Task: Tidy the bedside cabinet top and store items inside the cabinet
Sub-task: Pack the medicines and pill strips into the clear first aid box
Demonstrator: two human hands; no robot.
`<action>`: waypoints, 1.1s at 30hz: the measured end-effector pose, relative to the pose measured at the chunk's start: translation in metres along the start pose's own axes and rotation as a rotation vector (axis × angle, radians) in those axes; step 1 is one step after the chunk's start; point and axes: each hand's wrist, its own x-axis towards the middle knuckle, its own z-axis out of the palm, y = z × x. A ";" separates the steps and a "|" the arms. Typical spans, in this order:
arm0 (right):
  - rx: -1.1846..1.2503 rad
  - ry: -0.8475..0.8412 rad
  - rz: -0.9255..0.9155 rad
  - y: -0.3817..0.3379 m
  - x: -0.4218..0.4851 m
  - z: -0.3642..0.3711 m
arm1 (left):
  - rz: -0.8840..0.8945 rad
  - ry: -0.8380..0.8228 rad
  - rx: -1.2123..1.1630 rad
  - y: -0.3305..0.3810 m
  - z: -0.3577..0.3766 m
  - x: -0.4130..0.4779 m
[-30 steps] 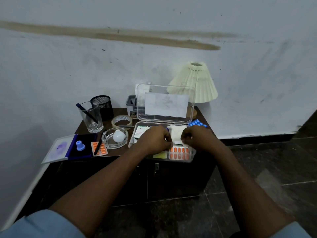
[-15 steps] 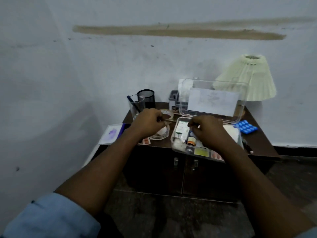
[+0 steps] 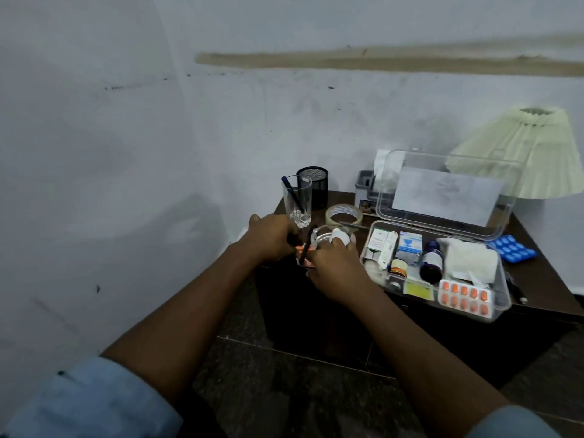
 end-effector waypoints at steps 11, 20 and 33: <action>-0.042 0.059 -0.051 -0.006 0.001 0.006 | 0.089 -0.031 0.109 0.002 0.011 -0.002; 0.159 0.130 -0.054 0.029 -0.012 -0.035 | 0.069 -0.034 0.050 -0.003 0.005 0.000; 0.899 0.429 0.247 0.084 -0.034 -0.071 | -0.064 0.027 -0.738 0.038 -0.004 0.005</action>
